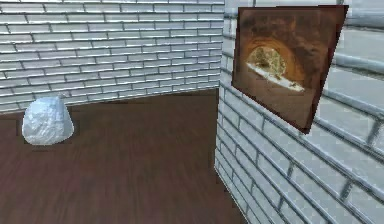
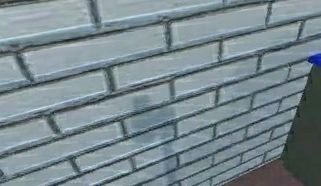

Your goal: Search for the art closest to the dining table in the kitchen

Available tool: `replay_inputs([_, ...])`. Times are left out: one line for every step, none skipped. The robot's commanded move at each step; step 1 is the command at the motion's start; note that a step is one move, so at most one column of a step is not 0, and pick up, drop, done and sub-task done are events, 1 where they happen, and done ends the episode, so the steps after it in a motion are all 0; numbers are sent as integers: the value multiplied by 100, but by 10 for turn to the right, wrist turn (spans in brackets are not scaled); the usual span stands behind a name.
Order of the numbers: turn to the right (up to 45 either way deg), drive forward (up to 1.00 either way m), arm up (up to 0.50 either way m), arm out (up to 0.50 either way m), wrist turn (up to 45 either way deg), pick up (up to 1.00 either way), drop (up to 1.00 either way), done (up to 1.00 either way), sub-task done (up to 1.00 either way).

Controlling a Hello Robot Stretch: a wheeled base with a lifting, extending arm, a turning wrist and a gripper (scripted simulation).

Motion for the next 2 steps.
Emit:
replay_inputs([-120,0,0,0,0,0,0,0,0])
replay_inputs([0,100,0,0,0,0,0,0,0])
